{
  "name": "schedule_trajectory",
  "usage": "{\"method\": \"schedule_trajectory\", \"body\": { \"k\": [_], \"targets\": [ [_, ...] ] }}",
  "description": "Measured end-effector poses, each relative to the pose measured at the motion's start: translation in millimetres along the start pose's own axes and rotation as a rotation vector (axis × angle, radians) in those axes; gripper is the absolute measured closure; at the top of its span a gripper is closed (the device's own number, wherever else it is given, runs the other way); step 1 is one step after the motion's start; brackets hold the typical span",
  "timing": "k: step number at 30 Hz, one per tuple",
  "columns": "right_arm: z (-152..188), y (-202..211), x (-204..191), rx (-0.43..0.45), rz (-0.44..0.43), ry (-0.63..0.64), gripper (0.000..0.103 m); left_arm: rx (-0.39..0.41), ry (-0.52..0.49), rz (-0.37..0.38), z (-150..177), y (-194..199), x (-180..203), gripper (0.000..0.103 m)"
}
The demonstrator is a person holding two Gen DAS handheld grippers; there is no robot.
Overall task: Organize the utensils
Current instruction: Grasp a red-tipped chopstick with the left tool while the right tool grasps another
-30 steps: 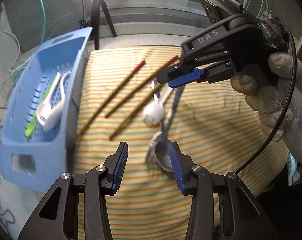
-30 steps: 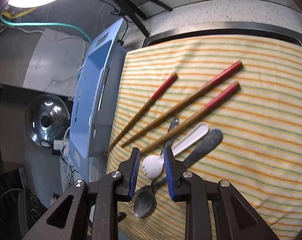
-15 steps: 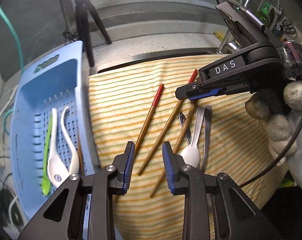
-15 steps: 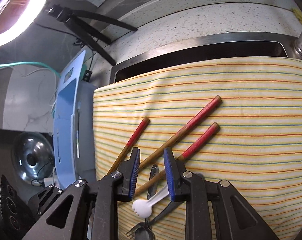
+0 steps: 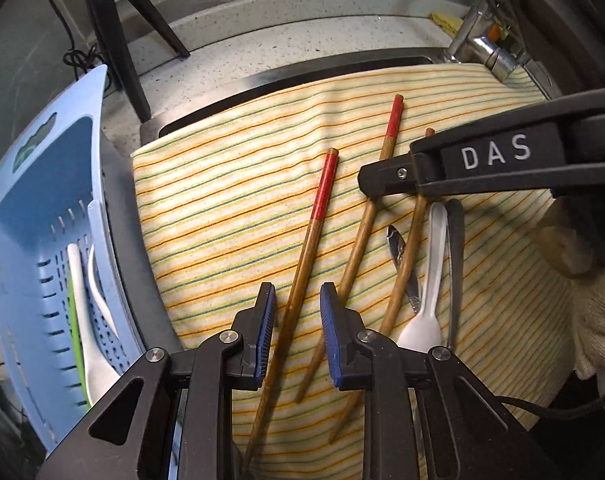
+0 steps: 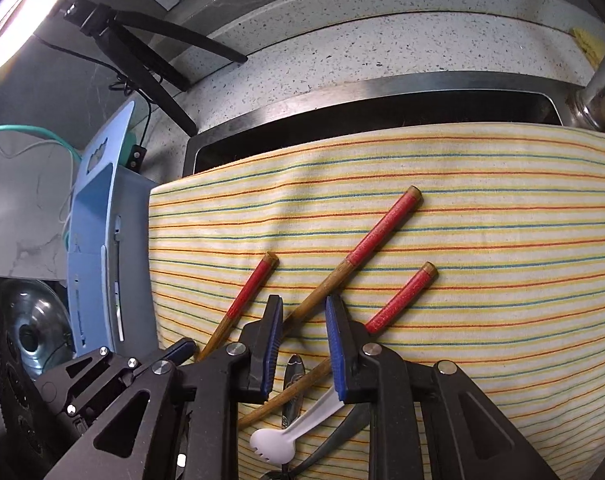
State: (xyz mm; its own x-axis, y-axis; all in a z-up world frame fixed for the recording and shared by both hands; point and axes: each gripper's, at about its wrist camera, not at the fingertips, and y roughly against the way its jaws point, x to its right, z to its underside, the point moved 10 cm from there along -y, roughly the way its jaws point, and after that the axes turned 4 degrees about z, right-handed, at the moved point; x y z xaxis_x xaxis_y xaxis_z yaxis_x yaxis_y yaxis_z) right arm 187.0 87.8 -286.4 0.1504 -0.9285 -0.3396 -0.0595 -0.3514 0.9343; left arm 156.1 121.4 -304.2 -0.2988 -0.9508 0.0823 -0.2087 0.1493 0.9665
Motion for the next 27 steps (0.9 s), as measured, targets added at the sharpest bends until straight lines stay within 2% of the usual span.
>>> {"method": "schedule_trajectory", "body": {
  "k": [3,5,6,9,10,18,21,24,27],
  "targets": [
    [1,1,-1,0.004,0.008,0.026,0.087,-0.011,-0.026,-0.011,-8,-9,-2,0.082],
    [1,2,-2,0.009,0.014,0.049,0.089,-0.006,-0.045,-0.020,-14,-11,2,0.092],
    [2,3,-2,0.010,0.009,0.054,0.090,-0.004,-0.050,-0.023,-20,-16,1,0.094],
    [4,6,-2,0.002,-0.029,0.035,0.102,0.008,-0.047,-0.016,-24,-14,7,0.096],
    [5,5,-1,-0.003,-0.040,0.026,0.103,0.013,-0.043,-0.006,-25,-14,9,0.097],
    [-2,-1,8,-0.046,-0.145,-0.122,0.097,0.012,-0.022,0.013,-22,-11,13,0.097],
    [-5,1,7,-0.039,-0.149,-0.144,0.096,0.014,-0.013,0.024,-19,-10,12,0.097],
    [-9,-3,4,-0.046,-0.147,-0.174,0.090,0.013,-0.014,0.035,-16,-9,12,0.097],
    [-13,-9,1,-0.044,-0.126,-0.200,0.090,0.016,-0.009,0.042,-12,-9,11,0.097]
  ]
}}
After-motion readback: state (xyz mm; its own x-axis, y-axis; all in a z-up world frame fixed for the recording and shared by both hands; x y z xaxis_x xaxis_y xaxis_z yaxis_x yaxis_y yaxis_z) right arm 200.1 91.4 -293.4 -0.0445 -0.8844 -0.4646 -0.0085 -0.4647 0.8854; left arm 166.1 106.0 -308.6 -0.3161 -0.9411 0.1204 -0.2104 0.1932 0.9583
